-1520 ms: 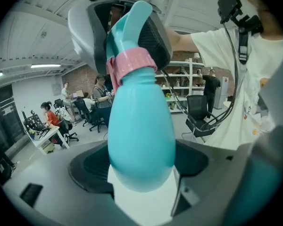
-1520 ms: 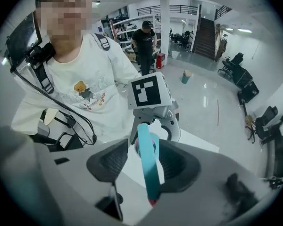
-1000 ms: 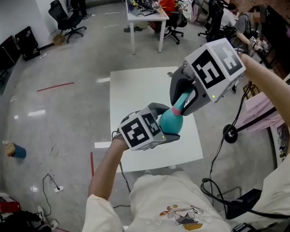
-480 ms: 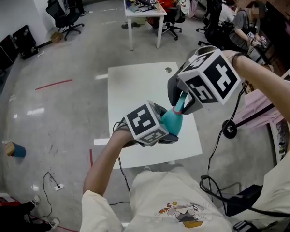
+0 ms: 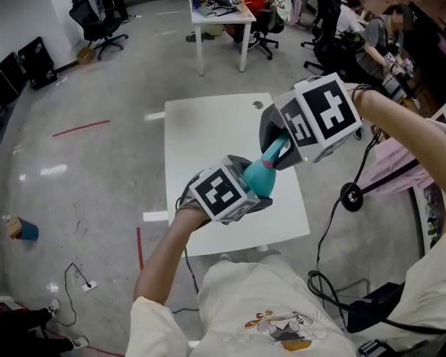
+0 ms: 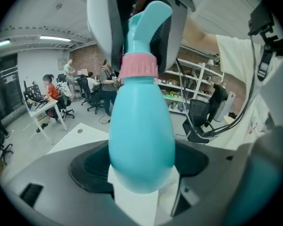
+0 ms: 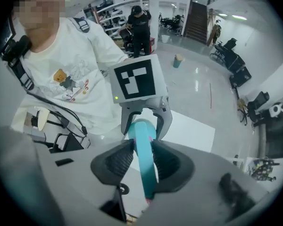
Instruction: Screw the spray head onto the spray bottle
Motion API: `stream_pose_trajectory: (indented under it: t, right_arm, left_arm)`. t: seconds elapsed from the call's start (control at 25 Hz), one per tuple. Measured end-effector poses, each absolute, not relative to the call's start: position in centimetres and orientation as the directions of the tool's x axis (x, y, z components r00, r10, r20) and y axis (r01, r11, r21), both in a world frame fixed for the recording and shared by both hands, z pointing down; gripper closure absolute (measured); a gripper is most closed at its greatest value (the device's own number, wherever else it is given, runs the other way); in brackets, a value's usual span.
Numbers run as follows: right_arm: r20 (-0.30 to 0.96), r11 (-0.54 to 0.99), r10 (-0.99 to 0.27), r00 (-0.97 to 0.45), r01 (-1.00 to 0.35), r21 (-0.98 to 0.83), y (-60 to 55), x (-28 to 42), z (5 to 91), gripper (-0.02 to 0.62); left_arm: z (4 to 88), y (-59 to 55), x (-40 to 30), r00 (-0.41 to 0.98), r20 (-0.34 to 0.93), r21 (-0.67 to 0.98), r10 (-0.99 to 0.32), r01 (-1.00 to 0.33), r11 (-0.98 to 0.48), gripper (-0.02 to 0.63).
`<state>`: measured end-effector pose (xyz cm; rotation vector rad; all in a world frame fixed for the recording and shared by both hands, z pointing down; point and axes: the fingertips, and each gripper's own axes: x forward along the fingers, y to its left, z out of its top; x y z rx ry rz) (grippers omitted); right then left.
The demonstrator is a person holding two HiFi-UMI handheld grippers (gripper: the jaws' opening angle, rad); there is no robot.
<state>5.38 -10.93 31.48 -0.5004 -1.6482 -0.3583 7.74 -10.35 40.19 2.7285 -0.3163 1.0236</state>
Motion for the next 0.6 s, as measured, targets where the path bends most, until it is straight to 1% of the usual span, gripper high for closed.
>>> stream_pose_trajectory:
  t: [0.16,0.32,0.44,0.6]
  right_arm:
    - [0.994,0.918,0.05,-0.099,0.395,-0.007,-12.3,4.7,32.4,0.465]
    - [0.993,0.971,-0.01,-0.116,0.235,0.037,-13.6,3.8,33.1,0.465]
    - [0.988,0.99,-0.055,-0.145,0.119,0.072,-14.8,3.3,33.2,0.465]
    - [0.975,0.995,-0.102,-0.2,-0.037,0.097,-16.2,3.2,33.4,0.465]
  left_arm:
    - [41.2,-12.2,7.2,0.704,0.674,0.073,-0.224,-0.365,-0.928,0.221]
    - [42.2,-14.4,6.4,0.638,0.669,-0.017,-0.381,-0.499,-0.867,0.221]
    - [42.4,-16.2,5.4,0.554,0.652,-0.106,-0.518,-0.61,-0.785,0.221]
    - [42.3,-18.5,4.3,0.4,0.627,-0.228,-0.668,-0.726,-0.649,0.221]
